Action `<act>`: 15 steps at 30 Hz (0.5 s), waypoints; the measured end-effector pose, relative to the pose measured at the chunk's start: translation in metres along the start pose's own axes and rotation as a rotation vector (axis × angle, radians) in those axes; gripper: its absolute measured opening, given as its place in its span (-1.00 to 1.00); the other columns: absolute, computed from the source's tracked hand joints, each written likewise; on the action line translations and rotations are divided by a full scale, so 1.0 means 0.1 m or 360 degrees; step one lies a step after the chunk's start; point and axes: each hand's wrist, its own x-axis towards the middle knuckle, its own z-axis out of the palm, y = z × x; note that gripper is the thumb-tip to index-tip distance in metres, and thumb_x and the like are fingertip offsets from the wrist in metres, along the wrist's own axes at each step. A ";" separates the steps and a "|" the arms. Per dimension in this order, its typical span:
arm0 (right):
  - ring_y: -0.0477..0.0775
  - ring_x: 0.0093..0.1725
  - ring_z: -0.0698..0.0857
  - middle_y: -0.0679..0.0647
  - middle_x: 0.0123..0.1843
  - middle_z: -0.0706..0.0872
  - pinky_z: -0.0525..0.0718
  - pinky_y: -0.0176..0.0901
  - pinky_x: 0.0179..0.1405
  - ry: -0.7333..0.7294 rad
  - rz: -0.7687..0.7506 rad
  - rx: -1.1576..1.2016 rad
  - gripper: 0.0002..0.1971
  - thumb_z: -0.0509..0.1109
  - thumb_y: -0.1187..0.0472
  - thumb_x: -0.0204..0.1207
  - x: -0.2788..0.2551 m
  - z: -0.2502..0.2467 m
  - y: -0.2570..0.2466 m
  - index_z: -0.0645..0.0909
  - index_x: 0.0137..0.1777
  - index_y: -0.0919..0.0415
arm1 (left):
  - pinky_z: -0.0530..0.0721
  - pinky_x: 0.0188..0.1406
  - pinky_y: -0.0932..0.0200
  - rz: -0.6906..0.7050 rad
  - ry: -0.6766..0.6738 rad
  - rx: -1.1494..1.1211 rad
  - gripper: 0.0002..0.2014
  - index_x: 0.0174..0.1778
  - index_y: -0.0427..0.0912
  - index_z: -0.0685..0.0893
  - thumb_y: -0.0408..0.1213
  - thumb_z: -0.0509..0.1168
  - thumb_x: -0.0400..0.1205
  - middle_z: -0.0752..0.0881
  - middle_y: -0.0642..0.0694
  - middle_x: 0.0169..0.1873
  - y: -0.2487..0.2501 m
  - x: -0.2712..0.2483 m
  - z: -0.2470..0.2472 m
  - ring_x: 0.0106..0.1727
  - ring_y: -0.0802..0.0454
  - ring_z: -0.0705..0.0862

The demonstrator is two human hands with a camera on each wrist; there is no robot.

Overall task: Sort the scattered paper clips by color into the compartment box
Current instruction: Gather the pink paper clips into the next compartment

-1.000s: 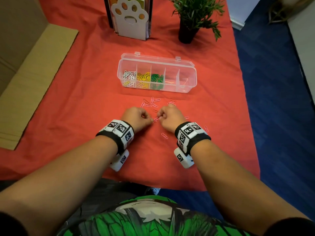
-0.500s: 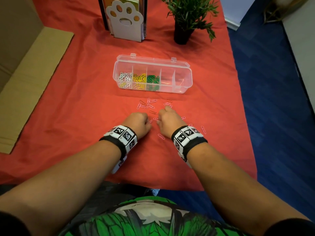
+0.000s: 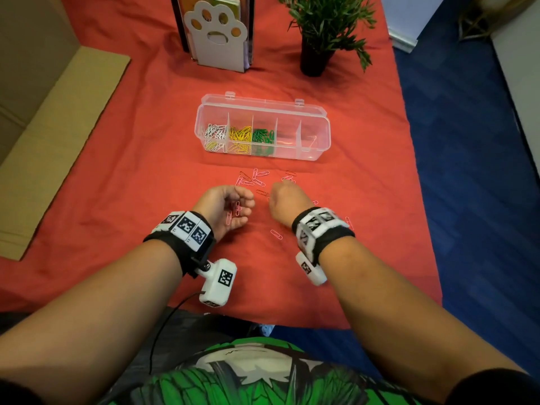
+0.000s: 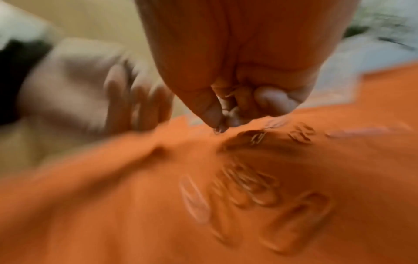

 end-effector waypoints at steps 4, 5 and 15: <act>0.05 -0.34 0.57 0.10 -0.28 0.65 0.45 -0.16 -0.37 0.0082 0.0336 0.1049 -0.81 0.24 0.35 0.52 -0.16 -0.17 0.42 0.56 -0.29 0.14 | 0.45 -0.67 0.39 0.0249 0.0138 0.0831 -0.83 -0.40 -0.12 0.66 -0.24 0.39 0.52 0.56 0.00 -0.64 -0.17 0.13 0.14 -0.71 0.20 0.43; -0.02 -0.45 0.49 0.07 -0.33 0.62 0.38 -0.21 -0.50 0.0116 0.0435 0.1323 -0.76 0.24 0.40 0.51 -0.21 -0.18 0.54 0.54 -0.32 0.09 | 0.61 -0.49 0.26 0.0292 0.0079 0.1014 -0.87 -0.37 -0.14 0.70 -0.22 0.46 0.47 0.67 -0.04 -0.56 -0.22 0.16 0.18 -0.61 0.15 0.55; -0.08 -0.45 0.50 0.02 -0.33 0.53 0.52 -0.27 -0.53 0.0154 0.0779 0.1914 -0.82 0.22 0.37 0.55 -0.33 -0.17 0.99 0.56 -0.23 0.15 | 0.63 -0.07 0.14 0.0718 -0.0060 0.2550 -0.88 -0.17 -0.04 0.70 -0.09 0.35 0.49 0.78 -0.07 -0.15 -0.36 0.13 0.34 -0.03 -0.08 0.71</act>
